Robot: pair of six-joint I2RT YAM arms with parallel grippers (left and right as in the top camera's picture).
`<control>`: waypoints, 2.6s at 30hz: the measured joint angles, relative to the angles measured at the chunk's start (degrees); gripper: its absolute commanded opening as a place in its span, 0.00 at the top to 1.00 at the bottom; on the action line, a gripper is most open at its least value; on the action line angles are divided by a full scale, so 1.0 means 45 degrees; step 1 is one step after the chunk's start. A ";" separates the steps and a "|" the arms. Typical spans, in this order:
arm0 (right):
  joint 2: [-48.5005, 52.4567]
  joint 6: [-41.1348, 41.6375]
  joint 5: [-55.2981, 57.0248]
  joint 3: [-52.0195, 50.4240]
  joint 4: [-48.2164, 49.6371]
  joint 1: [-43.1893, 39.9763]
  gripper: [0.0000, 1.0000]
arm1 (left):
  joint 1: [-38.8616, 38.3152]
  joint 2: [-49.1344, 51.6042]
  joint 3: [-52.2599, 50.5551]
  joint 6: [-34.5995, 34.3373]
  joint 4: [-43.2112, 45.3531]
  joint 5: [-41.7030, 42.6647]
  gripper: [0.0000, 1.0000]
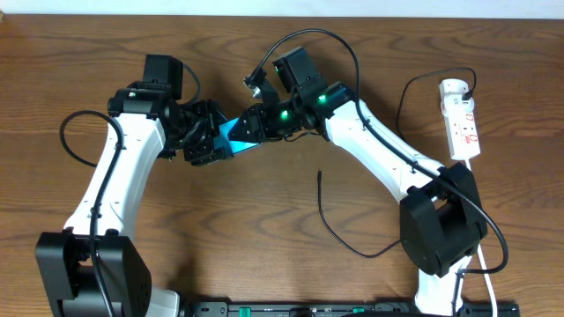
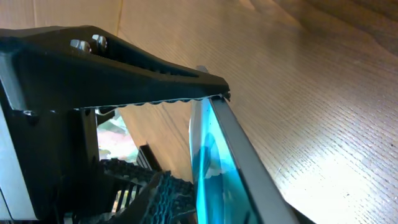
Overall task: Plug charger to phone and switch on socket
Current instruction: 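Grasp the phone's top edge with the right gripper, then open the left gripper and pull the phone away with the right gripper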
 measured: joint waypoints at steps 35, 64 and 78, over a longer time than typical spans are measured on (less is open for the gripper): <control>0.0029 0.0199 0.0068 -0.0053 -0.0369 0.0039 0.98 | 0.0267 0.0000 0.0107 0.0563 0.0495 -0.0087 0.71; 0.0044 0.5416 -0.2973 -0.0384 0.3866 -0.4512 0.99 | 0.2346 0.0000 0.0097 1.2410 0.2569 0.4459 0.08; 0.0068 1.3556 -0.3691 -0.6266 1.5582 -0.4682 0.99 | 0.2346 0.0000 0.0097 1.2745 0.3113 0.5051 0.08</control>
